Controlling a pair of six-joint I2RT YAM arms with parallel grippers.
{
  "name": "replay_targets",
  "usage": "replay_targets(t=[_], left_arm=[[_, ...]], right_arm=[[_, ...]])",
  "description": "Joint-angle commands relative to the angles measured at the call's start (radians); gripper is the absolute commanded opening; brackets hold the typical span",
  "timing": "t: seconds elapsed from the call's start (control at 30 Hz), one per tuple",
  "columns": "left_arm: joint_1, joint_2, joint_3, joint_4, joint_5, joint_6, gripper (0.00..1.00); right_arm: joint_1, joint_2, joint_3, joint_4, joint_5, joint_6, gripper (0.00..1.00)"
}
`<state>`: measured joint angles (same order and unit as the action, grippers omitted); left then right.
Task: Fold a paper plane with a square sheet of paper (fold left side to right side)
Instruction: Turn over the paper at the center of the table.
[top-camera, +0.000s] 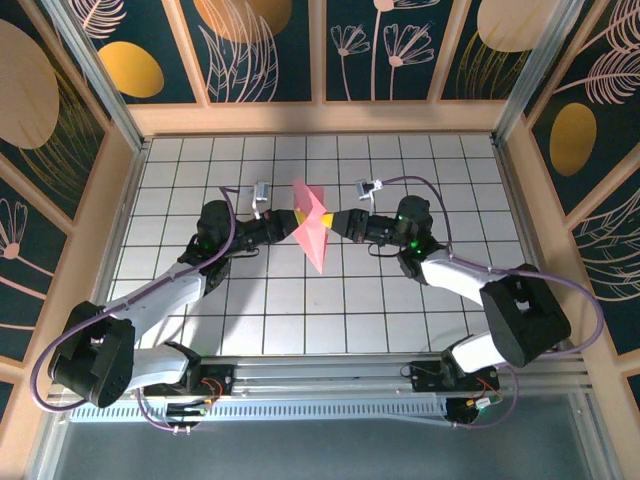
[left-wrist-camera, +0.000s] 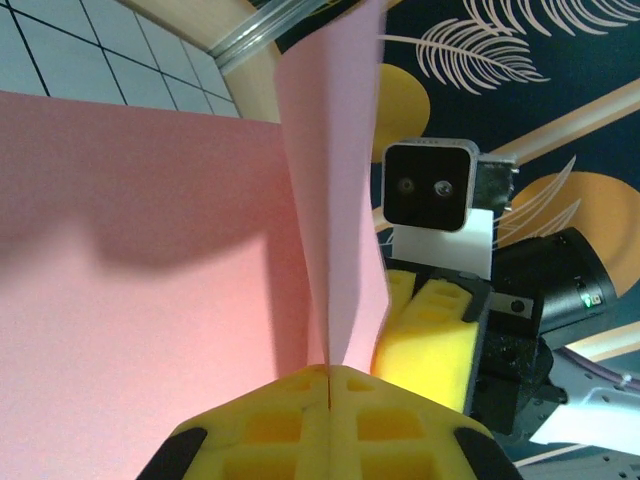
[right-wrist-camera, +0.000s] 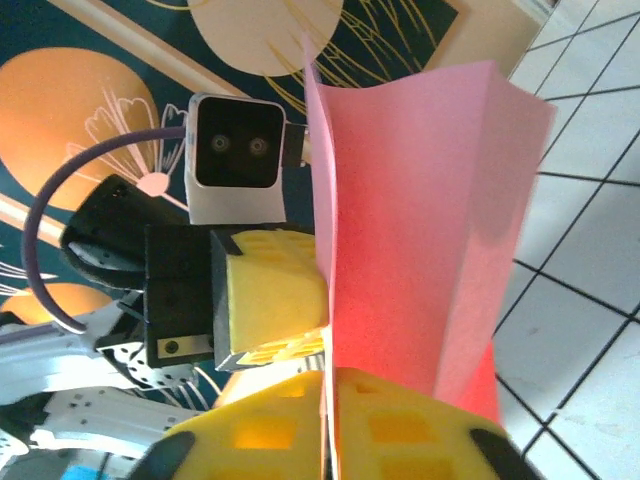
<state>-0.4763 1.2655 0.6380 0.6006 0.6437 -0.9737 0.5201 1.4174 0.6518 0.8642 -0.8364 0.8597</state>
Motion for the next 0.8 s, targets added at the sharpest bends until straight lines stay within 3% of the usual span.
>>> replay_targets(t=[0.0, 0.1, 0.17, 0.3, 0.6, 0.77], left_arm=[[0.0, -0.027, 0.017, 0.039, -0.031, -0.003, 0.0], [-0.004, -0.029, 0.014, 0.063, -0.039, -0.019, 0.0], [-0.007, -0.028, 0.017, 0.071, -0.043, -0.024, 0.0], [-0.012, -0.025, 0.026, 0.076, -0.041, -0.028, 0.0], [-0.022, -0.014, 0.036, 0.08, -0.033, -0.037, 0.0], [-0.025, -0.005, 0.039, 0.085, -0.024, -0.045, 0.0]], right_arm=[[-0.003, -0.1, 0.007, -0.146, 0.086, -0.102, 0.33], [-0.009, -0.194, -0.022, -0.309, 0.188, -0.161, 0.59], [-0.009, -0.237, -0.044, -0.381, 0.222, -0.18, 0.71], [0.008, -0.265, -0.11, -0.366, 0.206, -0.14, 0.83], [0.12, -0.147, -0.112, -0.135, 0.166, -0.054, 0.86], [0.119, -0.081, -0.061, -0.074, 0.151, -0.042, 0.74]])
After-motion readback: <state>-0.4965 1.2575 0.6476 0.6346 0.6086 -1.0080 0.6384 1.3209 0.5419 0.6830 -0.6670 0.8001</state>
